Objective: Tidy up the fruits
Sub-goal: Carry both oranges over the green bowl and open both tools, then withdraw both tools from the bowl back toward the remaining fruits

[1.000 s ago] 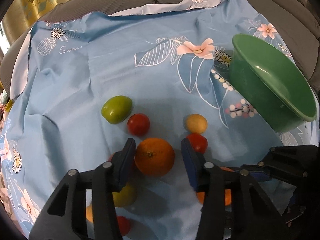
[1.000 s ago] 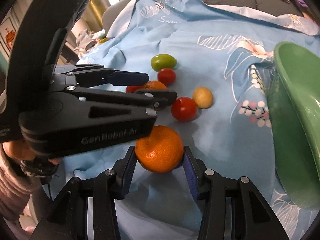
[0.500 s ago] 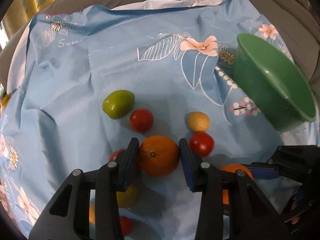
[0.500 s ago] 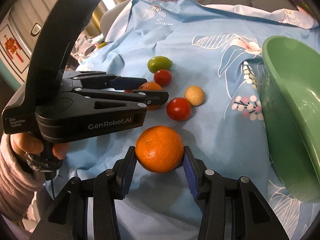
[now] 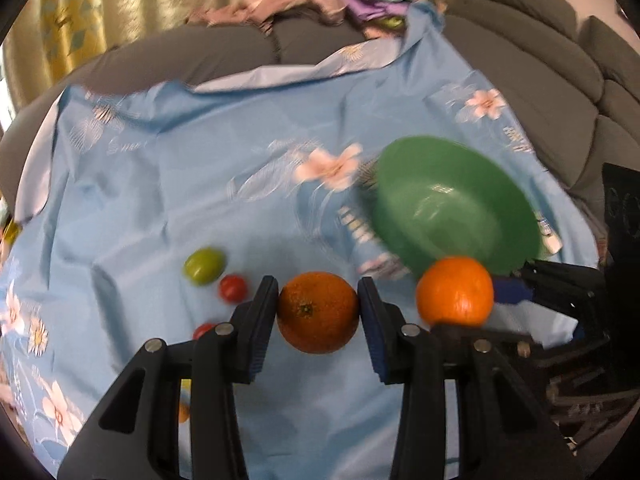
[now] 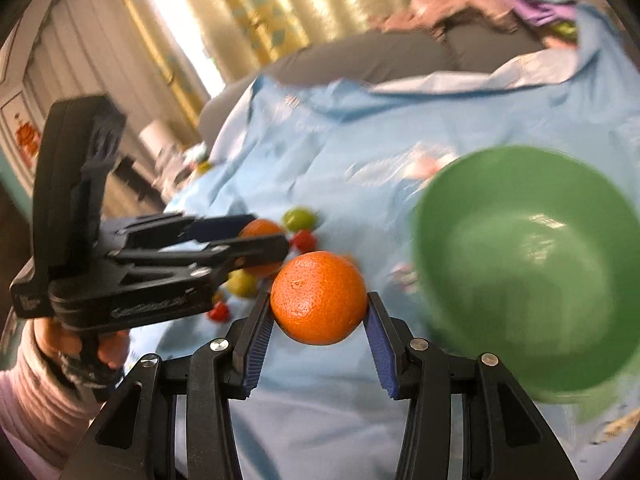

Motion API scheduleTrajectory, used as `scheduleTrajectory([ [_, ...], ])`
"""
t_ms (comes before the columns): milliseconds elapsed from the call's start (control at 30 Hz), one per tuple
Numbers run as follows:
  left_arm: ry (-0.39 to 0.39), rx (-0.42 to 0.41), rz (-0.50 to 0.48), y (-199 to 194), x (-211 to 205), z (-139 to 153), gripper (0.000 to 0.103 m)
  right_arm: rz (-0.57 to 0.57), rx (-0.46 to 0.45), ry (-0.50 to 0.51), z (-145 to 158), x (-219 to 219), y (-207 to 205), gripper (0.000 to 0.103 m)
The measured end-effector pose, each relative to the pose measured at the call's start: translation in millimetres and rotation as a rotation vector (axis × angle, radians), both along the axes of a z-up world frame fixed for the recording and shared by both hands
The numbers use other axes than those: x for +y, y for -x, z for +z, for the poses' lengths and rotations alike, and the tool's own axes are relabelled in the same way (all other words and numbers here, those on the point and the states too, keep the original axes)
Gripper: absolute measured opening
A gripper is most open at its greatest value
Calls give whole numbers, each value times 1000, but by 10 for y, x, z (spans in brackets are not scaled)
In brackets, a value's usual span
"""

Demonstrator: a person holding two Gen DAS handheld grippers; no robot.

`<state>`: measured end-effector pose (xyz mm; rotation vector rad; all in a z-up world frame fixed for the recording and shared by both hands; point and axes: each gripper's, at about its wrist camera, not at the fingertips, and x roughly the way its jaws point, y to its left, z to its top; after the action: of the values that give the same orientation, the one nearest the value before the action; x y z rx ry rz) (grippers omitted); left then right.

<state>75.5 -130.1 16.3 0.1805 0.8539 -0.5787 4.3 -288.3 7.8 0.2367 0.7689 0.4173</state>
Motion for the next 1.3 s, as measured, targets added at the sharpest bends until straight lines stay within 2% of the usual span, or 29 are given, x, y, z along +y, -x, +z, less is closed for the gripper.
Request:
scheduleTrajectory([
  [233, 10, -18, -96, 8, -563, 151, 41, -187, -52, 46, 121, -498, 135, 48],
  [500, -43, 26, -164, -60, -1154, -31, 41, -297, -12, 93, -30, -870, 139, 48],
  [700, -95, 44, -167, -94, -1287, -154, 42, -324, -2, 107, -82, -944, 112, 48],
  [933, -118, 24, -146, -93, -1306, -166, 43, -337, -5, 114, -90, -949, 138, 48],
  [1167, -92, 19, -91, -45, -1141, -89, 75, -342, -38, 110, -14, -958, 229, 48],
  [1233, -83, 20, -65, -9, -1032, -59, 78, -334, -48, 96, 4, -944, 267, 48],
  [1300, -72, 42, -37, 20, -908, -52, 91, -321, -61, 85, 29, -912, 310, 48],
])
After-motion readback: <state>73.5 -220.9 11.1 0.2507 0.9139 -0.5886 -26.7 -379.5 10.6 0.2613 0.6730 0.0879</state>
